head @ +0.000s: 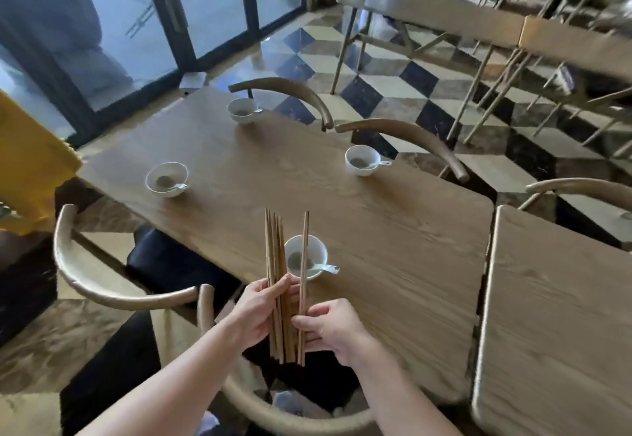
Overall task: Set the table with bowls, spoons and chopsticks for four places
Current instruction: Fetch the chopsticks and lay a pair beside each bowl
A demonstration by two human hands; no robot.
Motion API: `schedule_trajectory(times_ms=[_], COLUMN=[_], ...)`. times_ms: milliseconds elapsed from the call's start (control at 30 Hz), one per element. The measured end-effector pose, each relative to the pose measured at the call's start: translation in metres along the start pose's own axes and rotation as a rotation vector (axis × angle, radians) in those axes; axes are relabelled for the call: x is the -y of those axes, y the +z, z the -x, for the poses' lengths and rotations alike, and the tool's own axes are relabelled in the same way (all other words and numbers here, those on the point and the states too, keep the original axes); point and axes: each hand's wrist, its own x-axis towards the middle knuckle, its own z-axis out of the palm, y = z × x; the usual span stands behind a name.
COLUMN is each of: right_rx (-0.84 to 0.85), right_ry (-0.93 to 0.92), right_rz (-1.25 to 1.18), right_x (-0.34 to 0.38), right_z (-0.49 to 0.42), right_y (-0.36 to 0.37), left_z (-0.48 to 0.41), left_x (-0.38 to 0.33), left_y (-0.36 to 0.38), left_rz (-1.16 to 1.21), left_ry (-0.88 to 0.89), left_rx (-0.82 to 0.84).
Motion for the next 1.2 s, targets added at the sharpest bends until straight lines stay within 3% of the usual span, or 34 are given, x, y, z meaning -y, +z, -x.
schedule_trajectory(times_ms=[167,267,600,800,967,1133,1200], right_rx=[-0.275,-0.38,-0.399,-0.543,-0.753,-0.734,-0.757], right_ry=[0.036,0.119,0.264,0.33,0.343,0.299,0.253], right_rz=[-0.355,-0.366,-0.327,-0.203,0.139,0.488,0.456], right_x=[-0.014,-0.027,-0.019,-0.017,-0.022,-0.017,-0.022], right_z=[-0.015,-0.029,-0.094,-0.128,-0.133,-0.131,-0.134], right_y=[-0.055,-0.067,-0.035,-0.029,-0.029,-0.027,-0.03], left_z=[-0.032,-0.042,-0.067,-0.077,-0.08,-0.082,-0.082], left_x=[-0.016,-0.026,-0.06,-0.063,-0.067,-0.072,-0.072], left_y=[0.008,0.007,-0.016,-0.035,-0.044,-0.042,-0.041], left_rz=[-0.034,-0.078,-0.183,-0.204,-0.212,-0.229,-0.229], left_ry=[-0.065,-0.103,-0.185,-0.225,-0.242,-0.232,-0.231], left_rx=[0.05,0.074,0.156,0.149,0.13,0.116,0.12])
